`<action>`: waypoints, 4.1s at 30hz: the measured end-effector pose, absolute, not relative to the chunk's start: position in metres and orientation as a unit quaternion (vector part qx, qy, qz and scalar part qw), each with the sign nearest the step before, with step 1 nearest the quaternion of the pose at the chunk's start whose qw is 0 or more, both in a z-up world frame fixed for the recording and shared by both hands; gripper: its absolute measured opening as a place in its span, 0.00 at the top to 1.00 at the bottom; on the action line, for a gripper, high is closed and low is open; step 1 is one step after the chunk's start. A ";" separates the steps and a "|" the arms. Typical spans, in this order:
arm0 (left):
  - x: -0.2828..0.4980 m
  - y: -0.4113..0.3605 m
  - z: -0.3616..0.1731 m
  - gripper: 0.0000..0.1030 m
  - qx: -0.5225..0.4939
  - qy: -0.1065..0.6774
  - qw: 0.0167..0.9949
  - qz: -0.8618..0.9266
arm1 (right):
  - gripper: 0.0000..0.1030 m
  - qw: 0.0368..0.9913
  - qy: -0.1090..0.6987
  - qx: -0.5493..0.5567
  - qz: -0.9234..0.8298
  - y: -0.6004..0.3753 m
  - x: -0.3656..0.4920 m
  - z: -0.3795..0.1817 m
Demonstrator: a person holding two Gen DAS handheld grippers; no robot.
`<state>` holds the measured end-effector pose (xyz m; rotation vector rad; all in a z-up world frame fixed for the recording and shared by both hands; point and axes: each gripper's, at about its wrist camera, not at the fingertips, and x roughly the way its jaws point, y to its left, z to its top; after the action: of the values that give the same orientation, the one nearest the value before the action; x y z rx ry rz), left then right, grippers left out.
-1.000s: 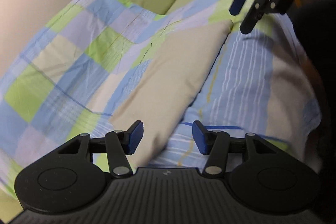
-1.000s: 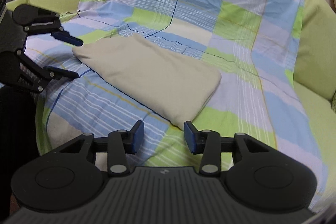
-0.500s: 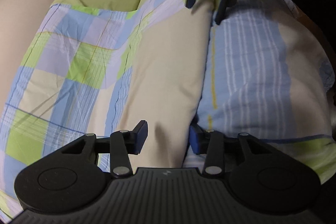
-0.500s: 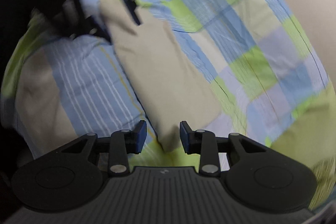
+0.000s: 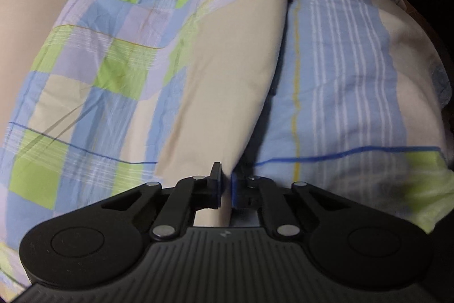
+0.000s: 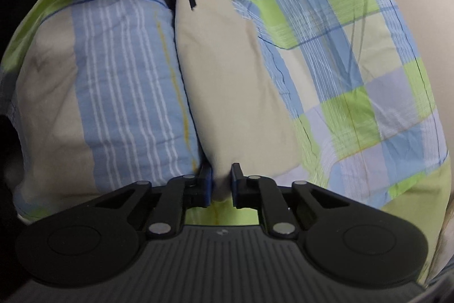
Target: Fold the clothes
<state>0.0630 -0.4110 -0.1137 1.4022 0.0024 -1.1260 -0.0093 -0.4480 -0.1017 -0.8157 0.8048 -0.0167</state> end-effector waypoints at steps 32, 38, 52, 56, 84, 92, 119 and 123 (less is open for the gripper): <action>0.017 -0.364 -0.105 0.37 0.522 0.024 0.709 -0.473 | 0.47 0.925 0.326 -0.161 -0.109 -0.442 -0.103 -0.067; 0.024 -0.368 -0.098 0.29 0.493 0.045 0.727 -0.475 | 0.15 0.933 0.303 -0.145 -0.129 -0.446 -0.101 -0.062; 0.054 -0.421 -0.072 0.14 0.353 0.104 0.794 -0.483 | 0.01 0.953 0.258 -0.017 -0.155 -0.487 -0.080 -0.059; 0.080 -0.447 -0.072 0.15 0.313 0.163 0.809 -0.471 | 0.01 0.958 0.248 0.012 -0.143 -0.503 -0.072 -0.061; 0.123 -0.493 -0.116 0.13 0.299 0.200 0.818 -0.450 | 0.01 0.956 0.260 -0.026 -0.134 -0.539 0.014 -0.084; 0.128 -0.489 -0.101 0.13 0.254 0.210 0.830 -0.450 | 0.02 0.937 0.311 -0.061 -0.147 -0.571 0.057 -0.105; 0.181 -0.490 -0.101 0.11 0.306 0.213 0.848 -0.377 | 0.02 0.949 0.278 -0.077 -0.128 -0.556 0.074 -0.101; 0.187 -0.495 -0.112 0.11 0.351 0.195 0.844 -0.356 | 0.02 0.955 0.269 -0.081 -0.095 -0.546 0.086 -0.096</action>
<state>0.1870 -0.4945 -0.1118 0.7401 0.4125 -0.7519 0.0860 -0.5465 -0.0961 -0.1640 0.5457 -0.1932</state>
